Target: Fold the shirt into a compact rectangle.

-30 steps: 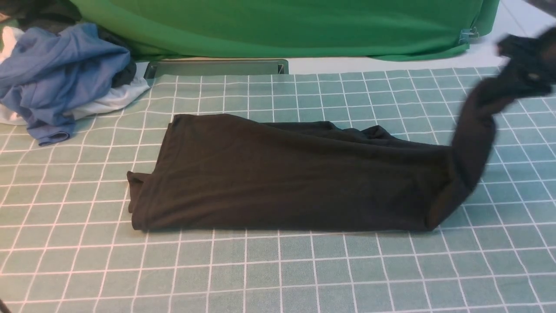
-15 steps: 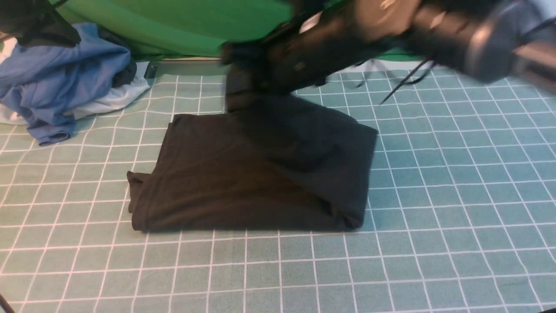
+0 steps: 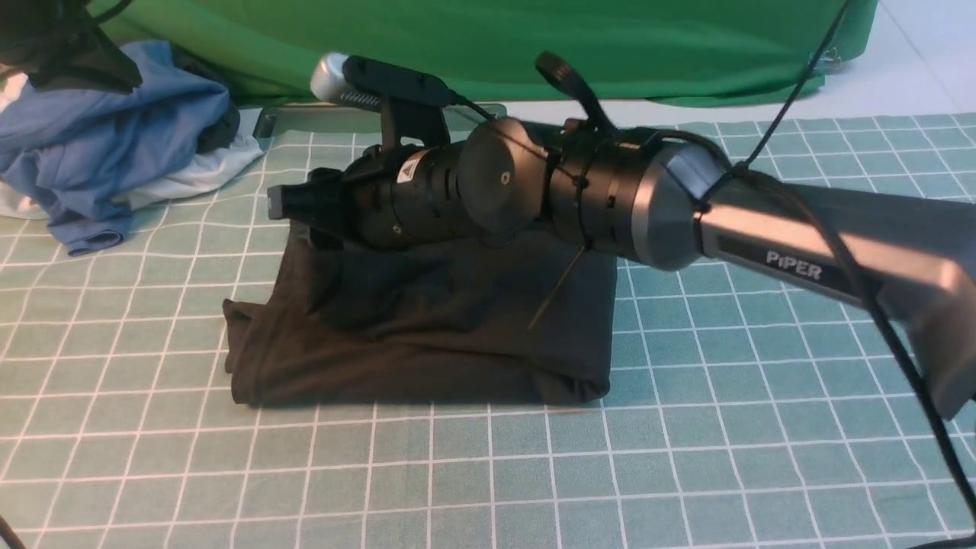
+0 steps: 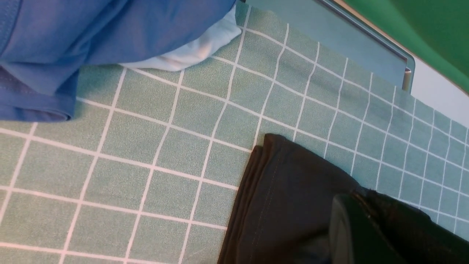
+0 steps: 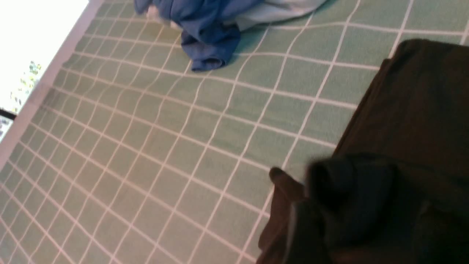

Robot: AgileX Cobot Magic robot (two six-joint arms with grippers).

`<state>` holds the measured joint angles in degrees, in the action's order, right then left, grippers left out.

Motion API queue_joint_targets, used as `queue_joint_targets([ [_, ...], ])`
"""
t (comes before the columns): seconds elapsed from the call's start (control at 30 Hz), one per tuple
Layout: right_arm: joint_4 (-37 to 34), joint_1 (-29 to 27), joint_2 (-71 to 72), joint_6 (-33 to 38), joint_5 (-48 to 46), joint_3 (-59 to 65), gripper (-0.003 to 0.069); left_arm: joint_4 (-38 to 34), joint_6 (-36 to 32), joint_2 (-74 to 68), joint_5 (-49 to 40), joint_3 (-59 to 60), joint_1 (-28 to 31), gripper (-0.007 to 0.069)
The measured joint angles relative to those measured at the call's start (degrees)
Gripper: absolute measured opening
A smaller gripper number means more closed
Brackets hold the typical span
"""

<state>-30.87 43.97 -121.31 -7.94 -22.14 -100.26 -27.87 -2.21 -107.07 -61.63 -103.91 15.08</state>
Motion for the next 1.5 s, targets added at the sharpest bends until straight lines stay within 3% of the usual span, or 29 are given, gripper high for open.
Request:
queue_joint_targets([
  [0.13, 1.4, -3.7, 4.6, 0.6, -14.2, 0.0, 0.0537, 0.3, 0.0, 0.0, -1.0, 0.0, 0.0, 0.0016],
  [0.33, 9.7, -11.1, 9.7, 0.8, -41.6, -0.4, 0.0531, 0.5, 0.1, 0.0, -1.8, 0.0, 0.0, 0.0018],
  [0.4, 13.1, -12.0, 10.3, 0.1, -44.9, 0.3, 0.0532, 0.5, 0.1, 0.0, -1.9, 0.0, 0.0, 0.0018],
  [0.57, 20.1, -12.4, 10.9, -2.1, -46.8, 7.2, 0.0568, 0.6, 0.2, 0.0, -3.7, 0.0, 0.0, 0.0025],
  [0.87, 20.4, -13.4, 6.8, -6.9, -36.0, 12.7, 0.0584, -0.2, 0.4, 0.0, -6.7, 0.0, 0.0, 0.0034],
  [1.0, 17.0, -13.6, 3.5, -6.0, -33.2, 12.7, 0.0471, -0.4, 0.6, 0.0, -7.7, 0.0, 0.0, 0.0035],
  [1.13, 15.2, -13.7, 1.6, -1.5, -32.1, 12.7, 0.0125, -0.5, 2.2, 0.0, -7.8, 0.0, 0.0, 0.0036],
  [1.3, 15.4, -15.4, 2.0, 2.0, -35.2, 12.7, 0.0095, -0.6, 5.6, 0.0, -7.8, 0.0, 0.0, 0.0036],
  [1.5, 22.3, -19.4, 3.5, 2.8, -43.2, 12.7, 0.0095, -0.6, 6.6, 0.0, -7.8, 0.0, 0.0, 0.0036],
])
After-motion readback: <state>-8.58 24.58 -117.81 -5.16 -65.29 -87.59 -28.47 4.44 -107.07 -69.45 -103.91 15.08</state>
